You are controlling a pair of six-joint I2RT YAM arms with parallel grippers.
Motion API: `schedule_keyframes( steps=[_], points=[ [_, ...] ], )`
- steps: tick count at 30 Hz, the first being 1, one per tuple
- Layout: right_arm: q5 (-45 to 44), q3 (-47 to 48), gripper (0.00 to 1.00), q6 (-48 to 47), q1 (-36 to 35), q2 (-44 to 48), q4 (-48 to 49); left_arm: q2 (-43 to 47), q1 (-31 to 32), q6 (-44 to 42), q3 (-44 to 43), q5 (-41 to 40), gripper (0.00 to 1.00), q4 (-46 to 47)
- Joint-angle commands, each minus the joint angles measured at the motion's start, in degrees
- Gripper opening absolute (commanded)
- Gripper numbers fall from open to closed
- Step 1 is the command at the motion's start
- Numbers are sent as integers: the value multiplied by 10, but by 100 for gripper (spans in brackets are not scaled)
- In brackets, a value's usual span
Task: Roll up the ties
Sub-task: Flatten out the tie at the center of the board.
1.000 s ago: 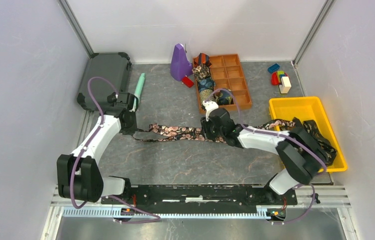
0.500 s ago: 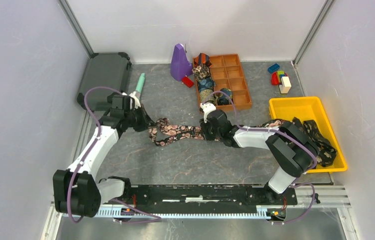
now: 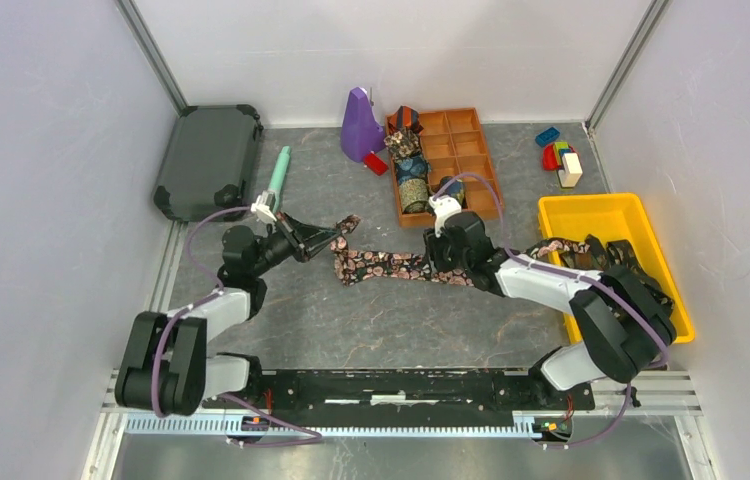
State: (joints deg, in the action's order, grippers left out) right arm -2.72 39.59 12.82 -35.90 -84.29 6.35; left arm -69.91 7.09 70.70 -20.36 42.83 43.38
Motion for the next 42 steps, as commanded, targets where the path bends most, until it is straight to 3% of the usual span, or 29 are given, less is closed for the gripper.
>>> schedule_keyframes(
  steps=[1,3,8,12,15,16,20,22,23,25,26,28,33,39,42],
  points=[
    [33,-40,43,21,11,3,5,-52,-4,210,29,21,2,377],
    [51,-58,42,30,27,-7,12,-73,-4,232,31,25,2,417],
    [91,-91,39,33,78,-32,25,-69,-6,222,28,36,2,402],
    [100,-113,36,32,120,-43,27,-3,-8,144,18,31,2,266],
    [73,-131,33,31,152,-27,18,90,-8,41,9,2,3,57],
    [54,-132,33,28,158,-21,13,121,-7,-5,4,-20,6,-34],
    [31,-130,33,22,162,-11,0,263,-7,-145,-27,-128,34,-335],
    [31,-131,33,19,162,-11,1,319,-7,-188,-64,-229,52,-513],
    [31,-131,32,19,162,-11,-1,343,-8,-209,-85,-278,55,-577],
    [31,-132,32,17,161,-7,0,374,-8,-252,-112,-327,61,-637],
    [31,-132,32,17,161,-6,1,382,-8,-274,-126,-340,72,-650],
    [31,-132,32,15,161,-4,0,365,-7,-330,-154,-345,74,-678],
    [31,-133,32,13,161,-3,2,237,6,-459,-245,-292,68,-752],
    [32,-132,32,13,162,-10,5,120,160,-591,-326,-390,70,-770],
    [34,-130,30,12,161,-14,5,37,208,-634,-364,-403,71,-774]
  ],
)
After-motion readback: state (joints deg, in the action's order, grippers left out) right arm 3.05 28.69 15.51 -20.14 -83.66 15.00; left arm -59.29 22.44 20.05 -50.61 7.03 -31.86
